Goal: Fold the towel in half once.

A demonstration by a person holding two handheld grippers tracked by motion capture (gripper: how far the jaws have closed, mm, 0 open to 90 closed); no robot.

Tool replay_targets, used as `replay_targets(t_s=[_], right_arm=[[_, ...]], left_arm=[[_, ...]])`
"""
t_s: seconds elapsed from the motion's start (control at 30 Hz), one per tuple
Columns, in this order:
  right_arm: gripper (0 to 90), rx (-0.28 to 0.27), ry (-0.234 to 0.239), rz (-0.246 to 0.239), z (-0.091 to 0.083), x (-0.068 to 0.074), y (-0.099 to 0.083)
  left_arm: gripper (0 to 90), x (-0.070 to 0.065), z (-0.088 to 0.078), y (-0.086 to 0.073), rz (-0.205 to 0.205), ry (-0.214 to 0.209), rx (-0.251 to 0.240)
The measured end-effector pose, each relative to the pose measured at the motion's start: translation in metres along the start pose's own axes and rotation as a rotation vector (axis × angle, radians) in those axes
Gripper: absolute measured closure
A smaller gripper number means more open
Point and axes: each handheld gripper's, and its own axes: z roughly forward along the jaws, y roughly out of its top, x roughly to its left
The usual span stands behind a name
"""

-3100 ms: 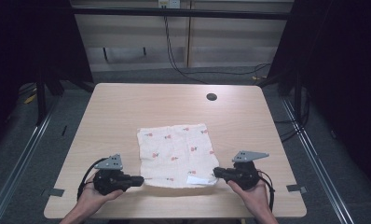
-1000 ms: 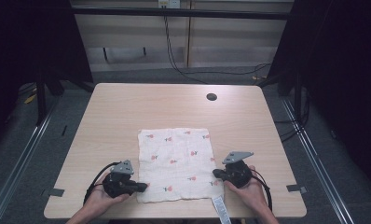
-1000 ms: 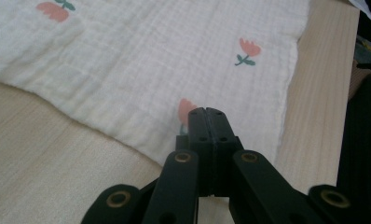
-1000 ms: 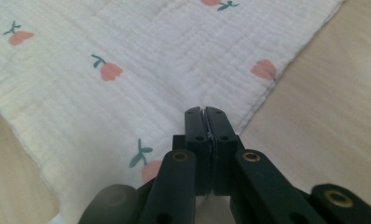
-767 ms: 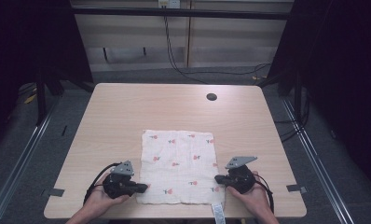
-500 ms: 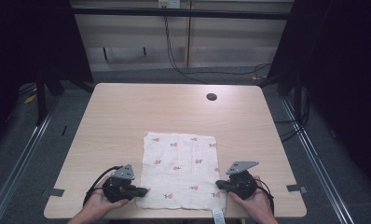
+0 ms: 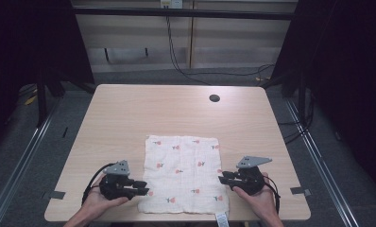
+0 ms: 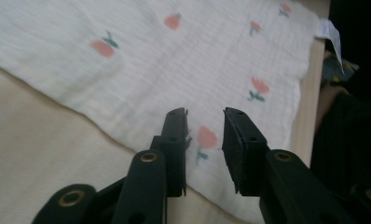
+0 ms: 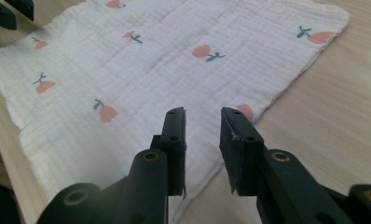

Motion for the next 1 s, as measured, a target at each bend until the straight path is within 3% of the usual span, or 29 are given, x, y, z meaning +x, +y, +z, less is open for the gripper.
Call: replay_targets(t_s=[0.13, 0.17, 0.3, 0.37, 0.43, 0.6, 0.73, 0.8, 0.9, 1.0], right_arm=[[67.9, 0.008, -0.012, 0.006, 0.005, -0.005, 0.004], [63.7, 0.005, -0.024, 0.004, 0.009, -0.007, 0.009], [58.2, -0.011, -0.077, -0.028, 0.011, -0.008, 0.016], [56.9, -0.023, -0.073, -0.022, 0.01, -0.01, 0.017], [54.1, -0.026, -0.063, -0.002, 0.009, -0.018, 0.022], [55.3, -0.052, -0.048, 0.012, 0.005, -0.029, 0.029], [55.6, -0.073, -0.031, 0.026, 0.006, -0.036, 0.043], [56.0, -0.082, -0.034, 0.034, 0.008, -0.041, 0.051], [56.7, -0.076, -0.049, 0.04, 0.014, -0.052, 0.059], [58.4, -0.063, -0.045, 0.041, 0.022, -0.063, 0.068]], left_arm=[[58.8, 0.01, -0.004, 0.002, -0.039, 0.047, -0.029], [56.5, 0.014, -0.007, 0.002, -0.071, 0.066, -0.049], [53.8, 0.018, -0.012, 0.003, -0.063, 0.108, -0.06], [50.3, 0.019, -0.013, 0.003, -0.072, 0.113, -0.063], [46.2, 0.023, -0.012, 0.006, -0.098, 0.143, -0.057], [39.0, 0.032, -0.015, 0.018, -0.137, 0.143, -0.078], [41.0, 0.042, -0.016, 0.031, -0.131, 0.145, -0.118], [42.8, 0.052, -0.018, 0.034, -0.149, 0.152, -0.144], [46.3, 0.065, -0.019, 0.035, -0.169, 0.183, -0.156], [51.5, 0.073, -0.02, 0.04, -0.16, 0.195, -0.133]])
